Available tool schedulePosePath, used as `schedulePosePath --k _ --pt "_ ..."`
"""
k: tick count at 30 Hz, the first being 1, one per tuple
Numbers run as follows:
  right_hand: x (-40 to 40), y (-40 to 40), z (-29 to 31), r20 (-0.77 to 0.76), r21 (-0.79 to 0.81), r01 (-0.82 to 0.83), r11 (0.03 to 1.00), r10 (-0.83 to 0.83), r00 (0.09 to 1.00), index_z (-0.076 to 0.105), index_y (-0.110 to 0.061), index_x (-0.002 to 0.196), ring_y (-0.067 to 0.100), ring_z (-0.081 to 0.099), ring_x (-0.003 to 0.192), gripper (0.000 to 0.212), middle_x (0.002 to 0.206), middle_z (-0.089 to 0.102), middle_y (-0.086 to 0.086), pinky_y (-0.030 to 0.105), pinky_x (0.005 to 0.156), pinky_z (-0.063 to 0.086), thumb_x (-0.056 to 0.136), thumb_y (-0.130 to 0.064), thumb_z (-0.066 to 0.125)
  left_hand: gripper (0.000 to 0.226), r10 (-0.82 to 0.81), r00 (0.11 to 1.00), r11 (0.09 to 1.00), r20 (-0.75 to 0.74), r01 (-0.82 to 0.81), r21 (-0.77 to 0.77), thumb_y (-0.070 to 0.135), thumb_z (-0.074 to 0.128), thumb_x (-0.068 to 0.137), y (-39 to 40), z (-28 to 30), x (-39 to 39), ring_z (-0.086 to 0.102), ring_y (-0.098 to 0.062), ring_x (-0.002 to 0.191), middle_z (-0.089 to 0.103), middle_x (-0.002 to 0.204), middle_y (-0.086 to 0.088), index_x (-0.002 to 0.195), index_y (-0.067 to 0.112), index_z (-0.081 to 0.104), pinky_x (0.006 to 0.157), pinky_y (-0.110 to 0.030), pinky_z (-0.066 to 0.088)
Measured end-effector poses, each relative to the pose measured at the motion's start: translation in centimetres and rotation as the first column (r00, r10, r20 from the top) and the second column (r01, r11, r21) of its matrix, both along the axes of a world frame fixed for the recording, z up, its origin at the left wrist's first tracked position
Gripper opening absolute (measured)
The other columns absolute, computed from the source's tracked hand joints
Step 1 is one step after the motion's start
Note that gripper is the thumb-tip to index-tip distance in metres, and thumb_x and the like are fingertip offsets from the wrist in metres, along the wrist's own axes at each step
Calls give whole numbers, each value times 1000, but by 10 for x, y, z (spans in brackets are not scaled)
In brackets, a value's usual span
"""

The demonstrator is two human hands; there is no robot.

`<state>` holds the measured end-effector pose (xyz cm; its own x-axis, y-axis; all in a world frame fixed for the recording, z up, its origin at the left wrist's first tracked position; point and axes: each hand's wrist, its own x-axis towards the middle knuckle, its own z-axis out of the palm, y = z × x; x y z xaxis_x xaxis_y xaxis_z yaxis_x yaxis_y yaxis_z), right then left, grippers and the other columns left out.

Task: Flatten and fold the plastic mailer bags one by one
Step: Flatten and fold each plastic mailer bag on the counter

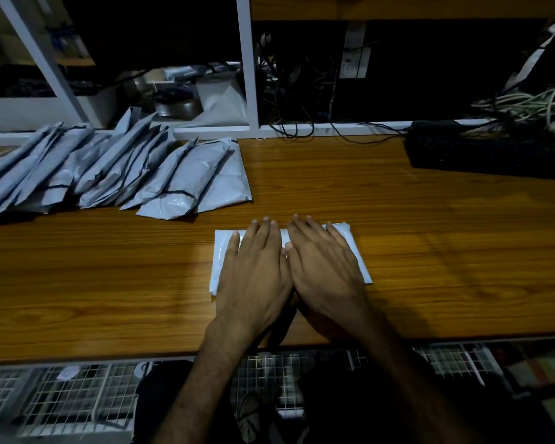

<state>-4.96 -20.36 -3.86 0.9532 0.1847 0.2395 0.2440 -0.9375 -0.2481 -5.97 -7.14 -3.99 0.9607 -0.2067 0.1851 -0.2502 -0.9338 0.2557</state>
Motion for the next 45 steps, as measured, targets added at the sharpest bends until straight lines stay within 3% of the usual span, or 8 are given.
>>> schedulePosePath --k 10,16,25,33,38,45 --pt "-1 -1 5 -34 3 4 1000 -4 999 42 -13 156 18 26 155 84 165 37 4 38 127 13 91 -46 -1 82 37 999 998 -15 -36 54 45 -8 95 -1 3 -1 9 -19 160 18 172 -7 164 10 20 130 -44 8" --pt "0 -3 9 -79 11 21 1000 -20 997 40 -13 157 19 23 156 70 166 34 3 36 127 9 98 -42 16 73 88 995 996 -49 -86 36 43 5 100 -2 3 -2 4 -18 160 12 173 -6 165 11 17 130 -43 2" --pt "3 -7 6 -85 9 45 999 -44 995 41 -18 157 23 22 157 84 167 31 4 39 128 11 90 -55 5 82 169 982 985 -79 -166 45 53 5 96 -1 4 -2 0 -20 160 8 174 -7 165 10 11 129 -48 -2" --pt "3 -14 4 -122 10 103 995 -101 987 34 -25 160 22 13 159 78 171 22 2 40 129 6 95 -62 12 89 226 971 974 -75 -225 22 65 10 96 0 4 -4 -5 -23 160 5 174 -9 166 10 7 129 -48 -2" --pt "2 -19 1 -122 12 121 993 -119 985 32 -24 161 21 9 159 82 172 18 2 40 130 7 96 -67 9 96 250 966 968 -60 -249 32 76 9 96 4 2 -6 -9 -24 160 0 174 -8 166 11 3 128 -47 -7" --pt "-7 -34 1 -107 24 154 988 -150 983 25 -29 163 19 5 160 79 173 12 2 44 130 3 98 -64 -1 94 217 975 972 -43 -212 104 74 -3 96 19 0 -8 -15 -24 159 -6 174 -8 165 11 -4 127 -48 -12"
